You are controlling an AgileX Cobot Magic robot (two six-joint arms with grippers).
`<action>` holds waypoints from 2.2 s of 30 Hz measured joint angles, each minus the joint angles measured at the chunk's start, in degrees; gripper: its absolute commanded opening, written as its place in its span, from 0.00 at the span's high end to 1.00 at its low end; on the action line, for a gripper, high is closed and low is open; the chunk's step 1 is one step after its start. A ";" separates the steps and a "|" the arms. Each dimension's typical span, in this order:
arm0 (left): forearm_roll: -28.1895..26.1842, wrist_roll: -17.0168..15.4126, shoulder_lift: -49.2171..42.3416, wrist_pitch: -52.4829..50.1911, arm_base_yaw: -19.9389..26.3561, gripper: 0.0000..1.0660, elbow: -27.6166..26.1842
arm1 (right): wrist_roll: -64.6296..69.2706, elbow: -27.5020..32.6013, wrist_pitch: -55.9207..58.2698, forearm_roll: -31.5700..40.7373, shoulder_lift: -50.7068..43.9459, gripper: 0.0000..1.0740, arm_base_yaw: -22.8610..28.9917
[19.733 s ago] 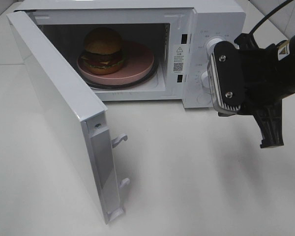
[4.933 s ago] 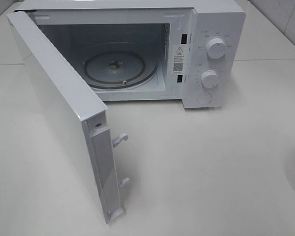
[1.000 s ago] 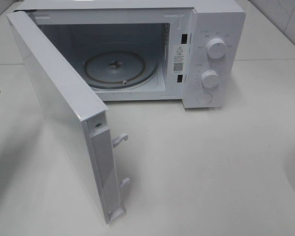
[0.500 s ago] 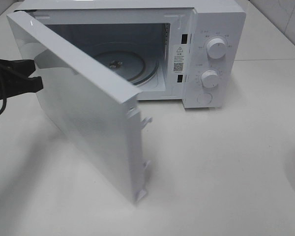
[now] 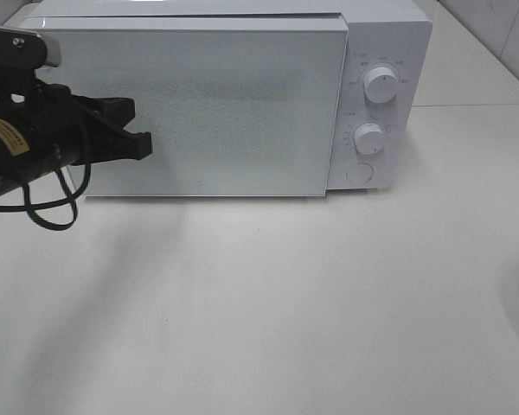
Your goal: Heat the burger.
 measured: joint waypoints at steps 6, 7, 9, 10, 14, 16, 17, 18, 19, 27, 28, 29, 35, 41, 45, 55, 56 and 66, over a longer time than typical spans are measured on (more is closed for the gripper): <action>-5.84 3.95 2.86 2.29 -4.58 1.00 -4.87 | 0.00 0.00 0.00 0.00 0.00 0.30 0.00; -5.84 3.95 2.86 2.29 -4.58 1.00 -4.87 | 0.00 0.00 0.00 0.00 0.00 0.30 0.00; -7.79 5.33 4.58 4.13 -6.36 1.00 -7.56 | 0.00 0.00 0.00 0.00 0.00 0.30 0.00; -7.79 5.33 4.58 4.13 -6.36 1.00 -7.56 | 0.00 0.00 0.00 0.00 0.00 0.30 0.00; -11.57 6.13 8.02 4.64 -8.31 1.00 -12.78 | 0.00 0.00 0.00 0.00 0.00 0.30 0.00; -11.86 6.13 8.48 5.33 -8.59 1.00 -13.75 | 0.00 0.00 0.00 0.00 0.00 0.30 0.00; -11.80 6.13 9.34 7.28 -9.17 1.00 -15.53 | 0.00 0.00 0.00 0.00 0.00 0.30 0.00; -11.80 6.13 9.34 7.28 -9.17 1.00 -15.53 | 0.00 0.00 0.00 0.00 0.00 0.30 0.00; -11.80 6.19 9.80 8.02 -9.57 1.00 -16.44 | 0.00 0.00 0.00 0.00 0.00 0.30 0.00; -10.20 6.36 13.41 14.09 -11.23 1.00 -23.55 | 0.00 0.00 0.00 0.00 0.00 0.30 0.00; -10.20 6.36 13.41 14.09 -11.23 1.00 -23.55 | 0.00 0.00 0.00 0.00 0.00 0.30 0.00; -9.97 6.42 13.87 14.90 -11.40 1.00 -24.35 | 0.00 0.00 0.00 0.00 0.00 0.30 0.00; -9.63 7.45 16.62 19.25 -11.97 1.00 -29.68 | 0.00 0.00 0.00 0.00 0.00 0.30 0.00; -9.63 8.14 17.30 23.20 -12.55 1.00 -32.09 | 0.00 0.00 0.00 0.00 0.00 0.30 -0.06; -11.92 8.25 15.64 25.73 -13.52 1.00 -32.54 | 0.00 0.00 0.00 0.00 0.00 0.30 -0.06; -13.35 8.25 7.45 44.00 -18.05 0.80 -33.35 | 0.00 0.00 0.00 0.00 0.00 0.30 -0.06; -13.35 8.25 6.82 45.95 -18.39 0.53 -33.35 | 0.00 0.00 0.00 0.00 0.00 0.30 -0.06; -13.46 8.14 1.38 69.56 -18.62 0.07 -33.35 | 0.00 0.00 0.00 0.00 0.00 0.30 -0.06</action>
